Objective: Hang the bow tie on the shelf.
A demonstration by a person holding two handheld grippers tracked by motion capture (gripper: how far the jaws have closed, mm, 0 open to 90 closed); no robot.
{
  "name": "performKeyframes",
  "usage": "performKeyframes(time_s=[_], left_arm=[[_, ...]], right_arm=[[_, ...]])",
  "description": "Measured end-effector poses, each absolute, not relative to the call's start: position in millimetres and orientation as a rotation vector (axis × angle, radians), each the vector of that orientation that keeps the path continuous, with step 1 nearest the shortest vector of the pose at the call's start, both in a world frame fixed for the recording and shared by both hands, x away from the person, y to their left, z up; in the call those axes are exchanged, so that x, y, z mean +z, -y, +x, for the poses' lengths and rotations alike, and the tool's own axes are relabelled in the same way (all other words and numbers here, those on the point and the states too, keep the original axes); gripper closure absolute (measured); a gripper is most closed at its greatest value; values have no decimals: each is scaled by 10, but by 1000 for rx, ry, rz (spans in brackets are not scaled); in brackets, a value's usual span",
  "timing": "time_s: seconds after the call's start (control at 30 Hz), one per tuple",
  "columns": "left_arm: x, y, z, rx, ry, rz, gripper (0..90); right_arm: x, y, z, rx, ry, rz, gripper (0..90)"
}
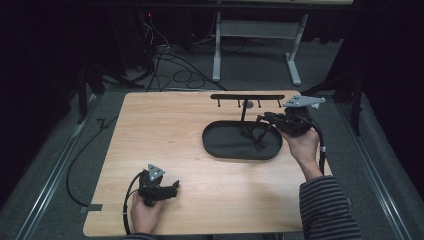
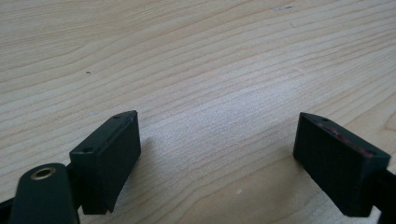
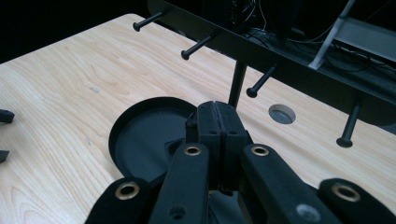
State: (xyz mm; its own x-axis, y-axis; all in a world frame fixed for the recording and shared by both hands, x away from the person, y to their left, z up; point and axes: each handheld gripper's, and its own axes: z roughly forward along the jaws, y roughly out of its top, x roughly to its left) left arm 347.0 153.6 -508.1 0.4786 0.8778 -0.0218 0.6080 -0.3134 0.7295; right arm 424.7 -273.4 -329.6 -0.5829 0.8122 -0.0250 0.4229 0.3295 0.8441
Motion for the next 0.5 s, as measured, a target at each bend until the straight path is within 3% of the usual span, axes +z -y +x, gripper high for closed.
performKeyframes(time_s=[0.5], left_arm=[[-5080, -1537, 3472, 503, -1225, 2042, 154]], right_arm=[[-3216, 2695, 4432, 1180, -2149, 1082, 900]])
